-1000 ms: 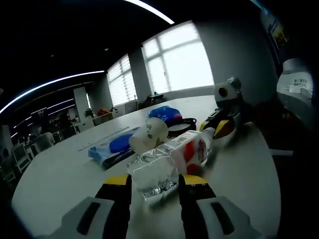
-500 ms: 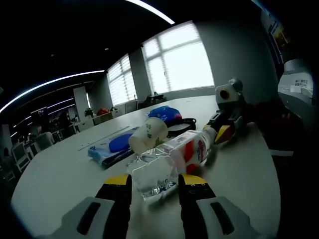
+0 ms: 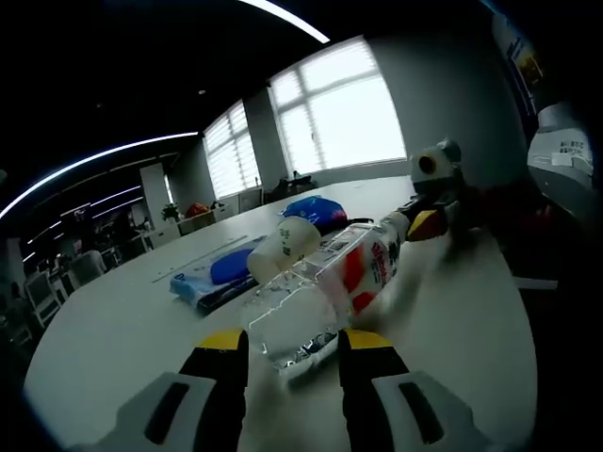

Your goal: Arrange the tabletop items into an orderly group along one side of the table until the central work area is clear of visible clutter.

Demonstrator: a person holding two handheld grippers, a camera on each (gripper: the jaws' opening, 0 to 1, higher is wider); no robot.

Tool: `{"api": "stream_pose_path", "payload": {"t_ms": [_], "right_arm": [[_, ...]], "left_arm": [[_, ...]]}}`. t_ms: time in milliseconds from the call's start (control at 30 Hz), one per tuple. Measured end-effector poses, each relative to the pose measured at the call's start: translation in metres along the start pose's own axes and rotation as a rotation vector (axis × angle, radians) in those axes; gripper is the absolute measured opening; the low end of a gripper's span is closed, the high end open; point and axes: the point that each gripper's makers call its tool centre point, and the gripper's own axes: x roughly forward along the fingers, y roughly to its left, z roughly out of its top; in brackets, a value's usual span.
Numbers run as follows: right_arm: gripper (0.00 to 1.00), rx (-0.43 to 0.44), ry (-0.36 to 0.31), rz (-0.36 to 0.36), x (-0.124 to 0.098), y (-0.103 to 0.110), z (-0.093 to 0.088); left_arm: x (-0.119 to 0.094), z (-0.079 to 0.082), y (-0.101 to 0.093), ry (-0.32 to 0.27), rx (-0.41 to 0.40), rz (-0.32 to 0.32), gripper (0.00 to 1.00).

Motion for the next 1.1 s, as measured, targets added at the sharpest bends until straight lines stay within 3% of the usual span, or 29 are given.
{"api": "stream_pose_path", "payload": {"t_ms": [100, 167, 267, 467, 700, 1100], "right_arm": [[0.20, 0.049, -0.075, -0.008, 0.005, -0.002, 0.015], [0.20, 0.061, -0.100, -0.017, 0.006, -0.005, 0.020], [0.20, 0.057, -0.136, -0.019, 0.008, -0.005, 0.030], [0.20, 0.036, -0.226, -0.012, 0.018, 0.000, 0.061], [0.20, -0.025, -0.239, -0.007, 0.035, 0.010, 0.082], [0.20, -0.070, -0.195, 0.007, 0.060, 0.014, 0.100]], "left_arm": [[0.003, -0.004, 0.004, 0.064, 0.096, 0.042, 0.38], [0.005, -0.004, 0.004, 0.066, 0.096, 0.044, 0.39], [0.004, -0.003, 0.004, 0.036, 0.030, 0.020, 0.39], [0.003, -0.008, 0.001, 0.043, 0.041, 0.019, 0.39], [0.001, -0.013, 0.001, 0.052, 0.020, 0.020, 0.39], [-0.002, -0.018, 0.002, 0.049, -0.068, 0.019, 0.38]]}}
